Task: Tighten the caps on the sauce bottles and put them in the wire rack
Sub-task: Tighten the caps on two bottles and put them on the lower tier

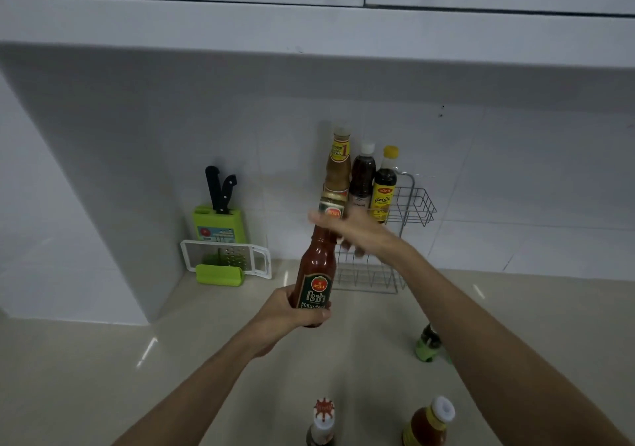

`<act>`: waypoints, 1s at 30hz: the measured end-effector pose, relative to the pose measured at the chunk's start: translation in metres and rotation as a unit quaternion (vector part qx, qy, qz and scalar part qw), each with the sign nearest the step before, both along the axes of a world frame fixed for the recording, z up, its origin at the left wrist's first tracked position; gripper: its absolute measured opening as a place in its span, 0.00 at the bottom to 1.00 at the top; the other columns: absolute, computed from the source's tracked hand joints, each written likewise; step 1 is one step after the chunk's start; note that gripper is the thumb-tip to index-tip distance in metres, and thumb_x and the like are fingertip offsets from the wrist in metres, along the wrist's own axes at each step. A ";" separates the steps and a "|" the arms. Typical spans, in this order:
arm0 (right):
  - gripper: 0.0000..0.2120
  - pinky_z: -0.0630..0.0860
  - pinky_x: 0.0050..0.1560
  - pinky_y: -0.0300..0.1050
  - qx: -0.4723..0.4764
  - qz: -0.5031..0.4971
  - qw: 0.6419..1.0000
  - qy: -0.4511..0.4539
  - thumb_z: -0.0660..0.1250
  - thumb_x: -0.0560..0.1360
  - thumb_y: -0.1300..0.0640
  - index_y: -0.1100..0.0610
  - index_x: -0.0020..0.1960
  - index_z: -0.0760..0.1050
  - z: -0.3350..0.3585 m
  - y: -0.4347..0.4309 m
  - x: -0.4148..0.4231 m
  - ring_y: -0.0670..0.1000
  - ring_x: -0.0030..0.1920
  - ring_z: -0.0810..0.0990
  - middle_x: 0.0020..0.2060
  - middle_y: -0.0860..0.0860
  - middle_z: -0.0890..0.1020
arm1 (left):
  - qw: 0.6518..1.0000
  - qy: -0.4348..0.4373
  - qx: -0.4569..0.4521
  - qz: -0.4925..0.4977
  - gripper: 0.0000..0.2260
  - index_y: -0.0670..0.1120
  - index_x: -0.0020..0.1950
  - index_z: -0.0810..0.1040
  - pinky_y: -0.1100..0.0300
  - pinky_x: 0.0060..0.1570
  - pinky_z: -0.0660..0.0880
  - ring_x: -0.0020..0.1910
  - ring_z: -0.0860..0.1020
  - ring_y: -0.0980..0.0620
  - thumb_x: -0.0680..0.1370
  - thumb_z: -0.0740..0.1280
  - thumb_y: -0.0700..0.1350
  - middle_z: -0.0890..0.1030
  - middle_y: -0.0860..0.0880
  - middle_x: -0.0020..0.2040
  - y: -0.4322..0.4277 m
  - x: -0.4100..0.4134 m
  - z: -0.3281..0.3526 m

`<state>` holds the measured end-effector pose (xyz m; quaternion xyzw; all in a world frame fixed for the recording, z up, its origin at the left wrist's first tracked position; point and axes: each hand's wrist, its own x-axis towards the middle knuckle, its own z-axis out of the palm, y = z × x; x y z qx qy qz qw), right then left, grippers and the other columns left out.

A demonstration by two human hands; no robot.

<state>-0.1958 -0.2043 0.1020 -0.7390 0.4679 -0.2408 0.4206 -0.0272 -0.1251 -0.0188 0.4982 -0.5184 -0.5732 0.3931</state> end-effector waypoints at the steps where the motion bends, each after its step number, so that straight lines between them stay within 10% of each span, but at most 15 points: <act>1: 0.26 0.78 0.31 0.37 0.032 0.028 0.999 0.021 0.67 0.60 0.25 0.42 0.50 0.73 -0.018 0.004 -0.004 0.46 0.41 0.81 0.45 0.44 0.81 | 1.000 -0.004 0.003 0.003 0.21 0.45 0.53 0.82 0.61 0.45 0.79 0.48 0.83 0.50 0.62 0.80 0.46 0.86 0.46 0.48 -0.001 -0.001 -0.005; 7: 0.25 0.84 0.39 0.46 0.120 -0.056 0.986 -0.102 0.80 0.61 0.44 0.49 0.53 0.77 -0.094 0.003 -0.025 0.48 0.49 0.84 0.50 0.47 0.83 | 0.997 -0.040 0.034 -0.061 0.25 0.51 0.59 0.79 0.61 0.47 0.79 0.51 0.82 0.54 0.64 0.80 0.47 0.84 0.51 0.52 -0.027 -0.018 -0.029; 12: 0.18 0.84 0.41 0.50 0.067 -0.193 0.966 -0.160 0.81 0.62 0.54 0.49 0.48 0.77 -0.127 -0.022 -0.038 0.52 0.49 0.84 0.47 0.47 0.84 | 0.985 -0.129 0.073 -0.093 0.40 0.48 0.75 0.59 0.60 0.66 0.67 0.72 0.65 0.52 0.67 0.73 0.38 0.65 0.48 0.75 -0.073 -0.008 -0.045; 23: 0.21 0.70 0.36 0.22 -0.066 -0.289 0.948 -0.118 0.81 0.62 0.56 0.47 0.49 0.75 -0.176 -0.095 -0.011 0.31 0.40 0.77 0.40 0.35 0.78 | 0.981 -0.085 0.173 0.006 0.42 0.51 0.79 0.50 0.56 0.65 0.60 0.77 0.54 0.47 0.67 0.64 0.39 0.52 0.50 0.80 -0.150 -0.016 -0.065; 30: 0.21 0.70 0.36 0.24 -0.033 -0.271 0.959 -0.072 0.80 0.62 0.55 0.48 0.49 0.74 -0.199 -0.126 -0.007 0.33 0.42 0.77 0.41 0.38 0.80 | 0.982 -0.075 0.173 0.006 0.40 0.45 0.78 0.52 0.59 0.59 0.61 0.74 0.59 0.48 0.68 0.62 0.33 0.55 0.45 0.79 -0.180 -0.025 -0.075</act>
